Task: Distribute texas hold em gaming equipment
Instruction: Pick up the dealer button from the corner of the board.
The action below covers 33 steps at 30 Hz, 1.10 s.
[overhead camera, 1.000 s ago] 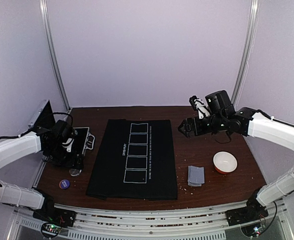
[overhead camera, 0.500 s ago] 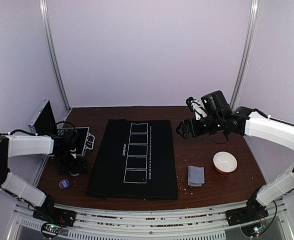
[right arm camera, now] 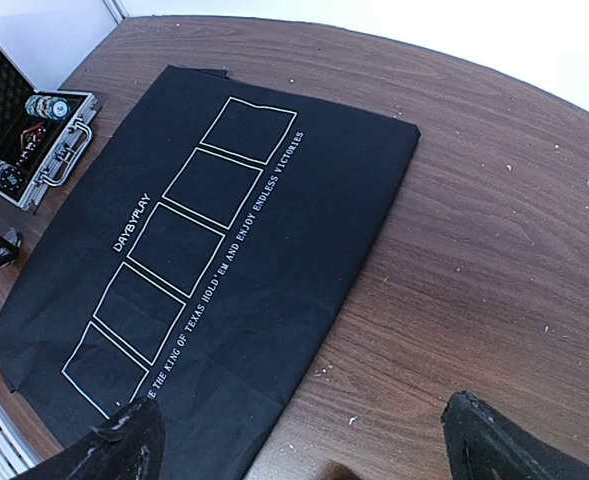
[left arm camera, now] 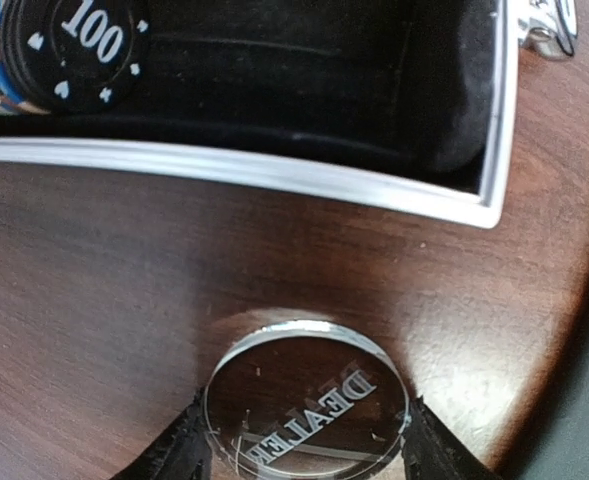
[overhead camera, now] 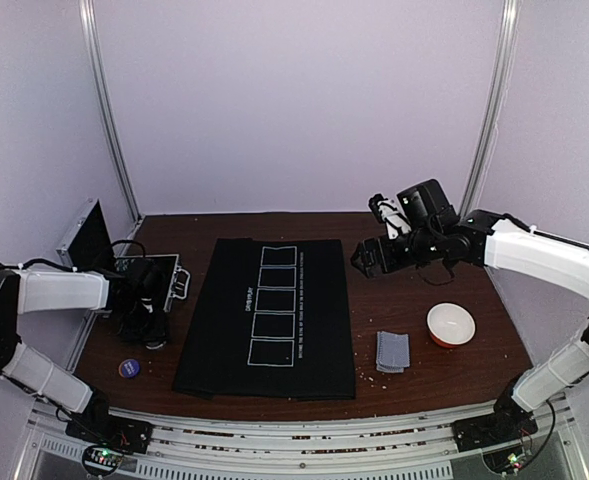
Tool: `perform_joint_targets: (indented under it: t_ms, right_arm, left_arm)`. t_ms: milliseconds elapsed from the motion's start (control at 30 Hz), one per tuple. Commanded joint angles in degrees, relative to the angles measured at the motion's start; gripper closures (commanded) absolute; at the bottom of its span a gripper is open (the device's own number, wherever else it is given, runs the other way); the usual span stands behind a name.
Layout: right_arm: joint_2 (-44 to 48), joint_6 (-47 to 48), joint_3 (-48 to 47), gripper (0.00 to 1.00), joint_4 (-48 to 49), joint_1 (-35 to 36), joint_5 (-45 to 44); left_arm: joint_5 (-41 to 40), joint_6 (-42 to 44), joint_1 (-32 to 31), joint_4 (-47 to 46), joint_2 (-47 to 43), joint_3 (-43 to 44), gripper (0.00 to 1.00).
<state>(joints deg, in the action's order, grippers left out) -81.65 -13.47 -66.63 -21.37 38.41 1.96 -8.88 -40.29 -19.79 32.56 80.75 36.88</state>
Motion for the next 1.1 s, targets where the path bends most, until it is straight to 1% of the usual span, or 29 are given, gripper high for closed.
perform_joint_targets:
  t_ms: [0,100,167,267,367,467,633,700,767,867,933,1000,1067]
  right_arm:
    - [0.0,0.3,-1.9,0.0,-1.0,0.4,-0.7]
    - [0.1,0.2,-1.9,0.0,-1.0,0.4,-0.3]
    - [0.2,0.1,-2.0,0.0,-1.0,0.5,0.0]
    - [0.2,-0.3,-2.5,0.0,-0.8,0.4,0.9]
    - [0.0,-0.8,-3.2,0.0,0.0,0.6,2.0]
    - [-0.5,-1.2,-4.2,0.0,0.2,1.0,2.3]
    - [-2.3,-2.8,-6.6,0.0,0.5,3.2,2.4]
    - [-3.7,-4.3,-7.5,0.01,1.7,4.8,4.1]
    - [-5.7,-6.5,-8.9,0.02,3.9,6.6,7.1]
    - [-9.3,-11.1,-11.0,0.04,9.9,8.6,14.3]
    - [-11.9,-15.9,-11.1,0.06,17.6,9.3,20.4]
    - [-13.9,-21.7,-10.2,0.11,25.9,9.8,26.0]
    - [-16.0,-25.7,-9.6,0.15,32.1,10.6,28.6]
  left_arm:
    - [-0.1,1.2,0.9,-4.1,4.1,-2.5,0.47]
    - [0.3,1.2,0.9,-3.9,2.8,-2.8,0.58]
    - [0.4,1.0,0.9,-3.2,0.8,-2.6,0.63]
    - [1.1,1.3,0.9,-1.9,-2.4,-2.1,0.65]
    - [3.5,1.7,0.4,-0.3,-5.3,-1.7,0.68]
    - [5.7,1.8,-0.7,1.4,-7.9,-1.2,0.68]
    - [5.0,3.3,-3.4,4.5,-11.1,3.3,0.7]
    - [4.1,5.5,-7.2,4.5,-11.5,7.9,0.7]
    - [1.7,8.2,-12.5,4.2,-10.8,12.9,0.7]
    - [-2.5,13.2,-20.6,4.0,-8.0,20.5,0.7]
    - [-4.5,16.6,-24.6,3.0,-6.1,23.6,0.7]
    - [-5.3,19.9,-27.9,0.8,-5.5,25.0,0.7]
    - [-5.6,21.8,-30.2,-1.6,-5.3,25.8,0.7]
